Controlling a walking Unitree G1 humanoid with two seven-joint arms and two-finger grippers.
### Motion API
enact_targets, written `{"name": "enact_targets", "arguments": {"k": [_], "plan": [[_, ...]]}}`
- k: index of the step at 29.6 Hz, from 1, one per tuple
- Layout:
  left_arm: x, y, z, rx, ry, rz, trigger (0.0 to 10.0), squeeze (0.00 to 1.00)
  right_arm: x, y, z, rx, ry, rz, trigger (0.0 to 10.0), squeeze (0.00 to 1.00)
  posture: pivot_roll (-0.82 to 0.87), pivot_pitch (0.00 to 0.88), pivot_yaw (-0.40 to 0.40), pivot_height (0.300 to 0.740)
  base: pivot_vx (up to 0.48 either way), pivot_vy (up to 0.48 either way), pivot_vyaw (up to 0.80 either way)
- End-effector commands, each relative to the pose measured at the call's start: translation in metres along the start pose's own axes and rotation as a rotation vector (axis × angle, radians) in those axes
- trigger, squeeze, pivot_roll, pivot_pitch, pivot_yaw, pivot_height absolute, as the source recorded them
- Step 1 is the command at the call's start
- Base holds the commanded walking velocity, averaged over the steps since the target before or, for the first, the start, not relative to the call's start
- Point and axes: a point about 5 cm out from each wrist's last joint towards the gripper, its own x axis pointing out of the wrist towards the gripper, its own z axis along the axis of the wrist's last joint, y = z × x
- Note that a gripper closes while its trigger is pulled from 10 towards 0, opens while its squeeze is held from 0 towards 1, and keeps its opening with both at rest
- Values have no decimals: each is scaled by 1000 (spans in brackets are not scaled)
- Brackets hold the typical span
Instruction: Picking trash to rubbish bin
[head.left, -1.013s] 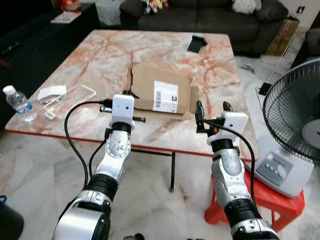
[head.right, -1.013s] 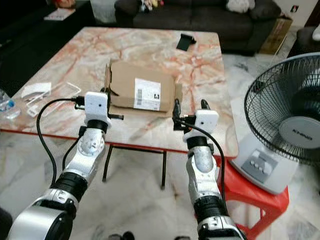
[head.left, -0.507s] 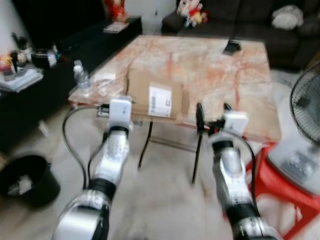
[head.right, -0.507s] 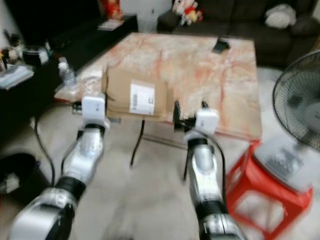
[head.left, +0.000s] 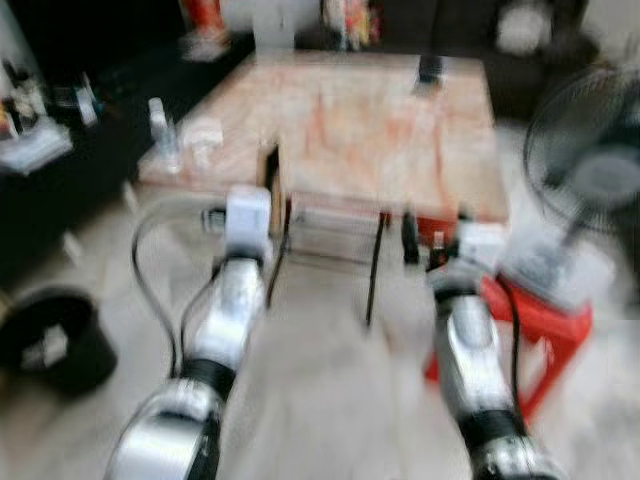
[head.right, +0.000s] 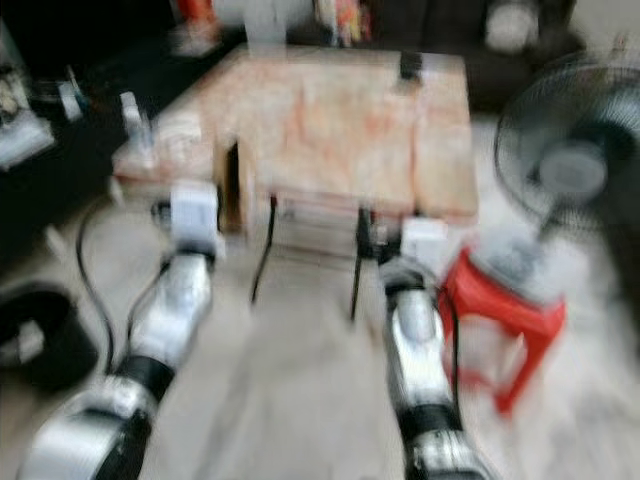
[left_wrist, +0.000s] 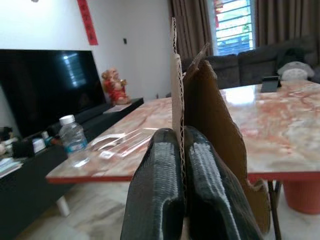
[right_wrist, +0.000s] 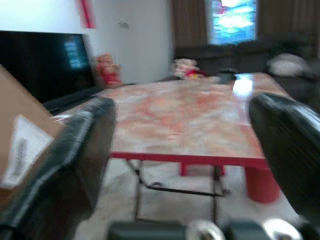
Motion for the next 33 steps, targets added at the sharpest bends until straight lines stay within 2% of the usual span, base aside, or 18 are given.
{"name": "enact_targets", "arguments": {"k": [1, 3, 4, 5, 8, 11, 12, 14, 16, 17, 18, 19, 21, 22, 27, 28, 29, 33], "plan": [[1, -2, 0, 0, 6, 1, 10000, 0, -1, -4, -1, -4, 13, -7, 10000, 0, -136, 45, 27, 740, 0, 0, 0], [-1, 0, -8, -6, 60, 1, 10000, 0, -4, -6, -9, -6, 50, -12, 10000, 0, -136, 48, 24, 740, 0, 0, 0], [-4, 1, -18, 1, 119, -23, 10000, 0, -8, -9, -16, -1, 91, -17, 10000, 0, -136, 48, 24, 740, 0, 0, 0], [-13, 1, -36, -43, 227, -79, 10000, 0, -17, -14, -30, 14, 157, -37, 10000, 0, -138, 54, 20, 740, 0, 0, 0], [-17, 2, -42, -63, 262, -95, 10000, 0, -20, -16, -34, 19, 179, -43, 10000, 0, -138, 54, 20, 740, 0, 0, 0], [-47, 12, -80, -75, 479, -124, 10000, 0, -52, -33, -69, 65, 371, -118, 10000, 0, -137, 67, 18, 740, 0, 0, 0], [-47, 12, -80, -75, 479, -124, 10000, 0, -52, -33, -69, 65, 371, -118, 10000, 0, -137, 67, 18, 740, 0, 0, 0], [-68, 22, -100, -73, 608, -101, 10000, 0, -77, -43, -89, 90, 503, -168, 10000, 0, -140, 71, 16, 740, 0, 0, 0], [-97, 35, -121, -63, 743, -58, 10000, 0, -118, -52, -114, 115, 694, -229, 10000, 0, -135, 73, 15, 740, 0, 0, 0], [-104, 36, -126, -47, 774, -64, 10000, 0, -128, -53, -119, 114, 740, -231, 10000, 0, -131, 76, 11, 740, 0, 0, 0], [-104, 36, -126, -47, 774, -64, 10000, 0, -128, -53, -119, 114, 740, -231, 10000, 0, -131, 76, 11, 740, 0, 0, 0], [-121, 38, -135, -14, 848, -75, 10000, 0, -151, -56, -129, 104, 839, -247, 10000, 0, -129, 76, 8, 740, 0, 0, 0], [-145, 43, -147, 34, 948, -81, 10000, 0, -183, -58, -139, 113, 964, -290, 10000, 0, -139, 79, 9, 740, 0, 0, 0], [-152, 44, -149, 56, 974, -86, 10000, 0, -191, -58, -142, 108, 999, -297, 10000, 0, -139, 79, 9, 740, 0, 0, 0], [-182, 51, -160, 120, 1081, -118, 10000, 0, -228, -56, -149, 120, 1119, -332, 10000, 0, -130, 79, 10, 740, 0, 0, 0], [-182, 51, -160, 120, 1081, -118, 10000, 0, -228, -56, -149, 120, 1119, -332, 10000, 0, -130, 79, 10, 740, 0, 0, 0], [-195, 55, -163, 131, 1127, -115, 10000, 0, -234, -54, -150, 130, 1136, -332, 10000, 0, -128, 78, 16, 740, 0, 0, 0], [-212, 60, -168, 153, 1196, -102, 10000, 0, -236, -54, -151, 140, 1142, -351, 10000, 0, -137, 76, 20, 740, 0, 0, 0]]}}
